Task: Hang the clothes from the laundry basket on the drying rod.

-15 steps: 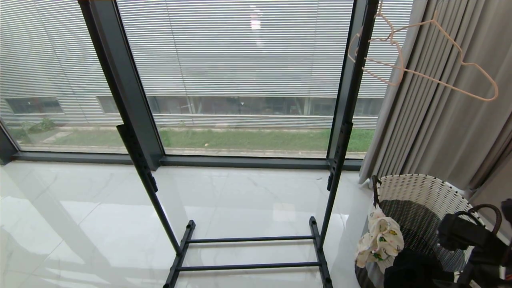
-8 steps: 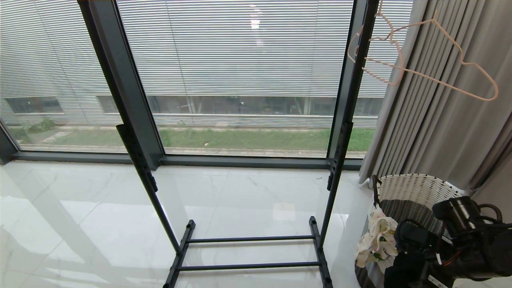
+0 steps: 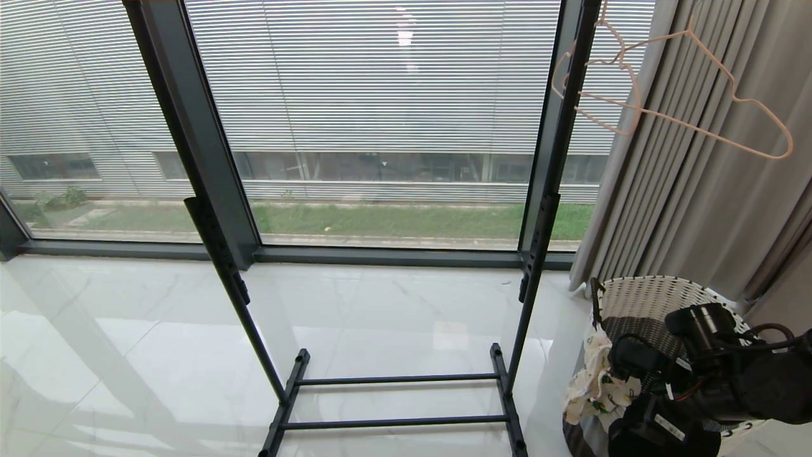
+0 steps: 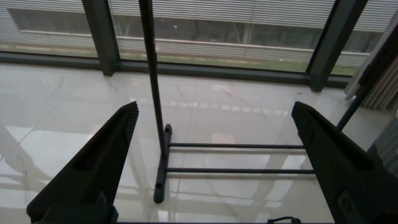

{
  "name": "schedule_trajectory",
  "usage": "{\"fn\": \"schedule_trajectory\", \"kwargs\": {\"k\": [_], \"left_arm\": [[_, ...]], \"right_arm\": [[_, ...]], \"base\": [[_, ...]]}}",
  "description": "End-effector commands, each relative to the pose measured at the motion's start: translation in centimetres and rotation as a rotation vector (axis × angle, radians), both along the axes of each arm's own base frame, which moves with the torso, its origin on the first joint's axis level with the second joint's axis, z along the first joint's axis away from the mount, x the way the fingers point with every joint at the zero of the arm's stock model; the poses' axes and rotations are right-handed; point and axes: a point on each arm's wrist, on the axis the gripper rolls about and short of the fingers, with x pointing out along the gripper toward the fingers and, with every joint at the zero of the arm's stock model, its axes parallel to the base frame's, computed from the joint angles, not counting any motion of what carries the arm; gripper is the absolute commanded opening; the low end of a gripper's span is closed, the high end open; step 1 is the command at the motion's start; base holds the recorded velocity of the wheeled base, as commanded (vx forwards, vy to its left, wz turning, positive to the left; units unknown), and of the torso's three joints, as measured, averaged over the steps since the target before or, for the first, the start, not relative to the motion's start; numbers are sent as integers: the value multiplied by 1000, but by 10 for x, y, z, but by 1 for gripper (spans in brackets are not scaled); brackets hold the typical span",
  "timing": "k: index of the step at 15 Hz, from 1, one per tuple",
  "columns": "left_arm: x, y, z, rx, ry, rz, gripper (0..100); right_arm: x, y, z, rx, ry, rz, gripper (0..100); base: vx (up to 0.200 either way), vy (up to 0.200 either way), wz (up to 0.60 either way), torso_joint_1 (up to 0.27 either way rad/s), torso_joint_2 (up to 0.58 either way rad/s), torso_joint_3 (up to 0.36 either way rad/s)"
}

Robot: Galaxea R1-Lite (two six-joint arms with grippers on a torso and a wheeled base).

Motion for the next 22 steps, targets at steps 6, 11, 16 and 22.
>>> {"fn": "schedule_trajectory", "kwargs": {"k": [6, 11, 16, 22], "left_arm": [[0, 0, 0, -1, 0, 0, 100], [13, 1, 65, -99, -58, -76, 100], [100, -6, 170, -107, -38, -72, 100], [134, -39, 134, -79, 216, -341, 100]], "right_arm": [[1, -3, 2, -4, -8, -15, 0], [-1, -4, 8, -1, -32, -15, 0], [-8, -3, 25, 7, -83, -8, 0], [-46, 25, 82, 137, -191, 74, 0]], "base": [[0, 0, 0, 0, 0, 0], [0, 0, 0, 0, 0, 0], [0, 0, 0, 0, 0, 0], [0, 0, 0, 0, 0, 0]]}}
